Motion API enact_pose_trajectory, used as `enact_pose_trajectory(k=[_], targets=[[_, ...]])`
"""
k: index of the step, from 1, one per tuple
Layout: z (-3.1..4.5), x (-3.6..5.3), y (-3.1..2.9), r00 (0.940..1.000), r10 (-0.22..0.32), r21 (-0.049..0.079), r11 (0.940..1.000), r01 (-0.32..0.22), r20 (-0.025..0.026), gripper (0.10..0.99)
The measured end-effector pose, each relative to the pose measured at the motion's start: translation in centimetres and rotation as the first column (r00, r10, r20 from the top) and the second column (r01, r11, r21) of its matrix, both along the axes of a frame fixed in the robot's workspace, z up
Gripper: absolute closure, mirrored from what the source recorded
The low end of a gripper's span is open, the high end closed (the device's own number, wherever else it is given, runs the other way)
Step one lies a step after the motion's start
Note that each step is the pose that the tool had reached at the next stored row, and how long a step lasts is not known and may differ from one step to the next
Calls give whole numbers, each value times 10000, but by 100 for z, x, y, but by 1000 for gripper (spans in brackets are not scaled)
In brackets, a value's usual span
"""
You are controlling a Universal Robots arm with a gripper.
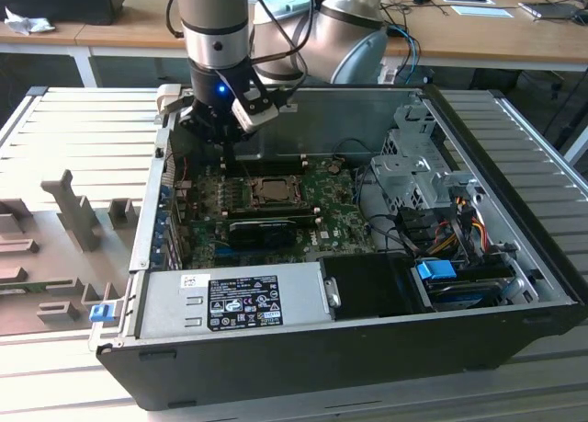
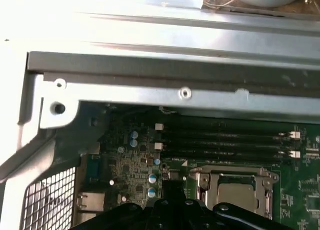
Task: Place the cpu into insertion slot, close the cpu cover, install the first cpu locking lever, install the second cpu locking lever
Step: 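Install the first cpu locking lever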
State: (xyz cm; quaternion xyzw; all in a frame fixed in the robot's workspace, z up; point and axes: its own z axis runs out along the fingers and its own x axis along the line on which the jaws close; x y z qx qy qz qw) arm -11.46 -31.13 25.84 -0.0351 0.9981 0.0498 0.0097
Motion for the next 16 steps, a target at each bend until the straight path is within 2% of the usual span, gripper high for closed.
enact_pose_trajectory(k=[3,14,16], targets=[[-4,0,46,10000,15,0,10000,-15,0,980],[-6,284,75,10000,16,1,10000,-16,0,980],[-8,314,75,10000,16,-1,10000,-16,0,980]])
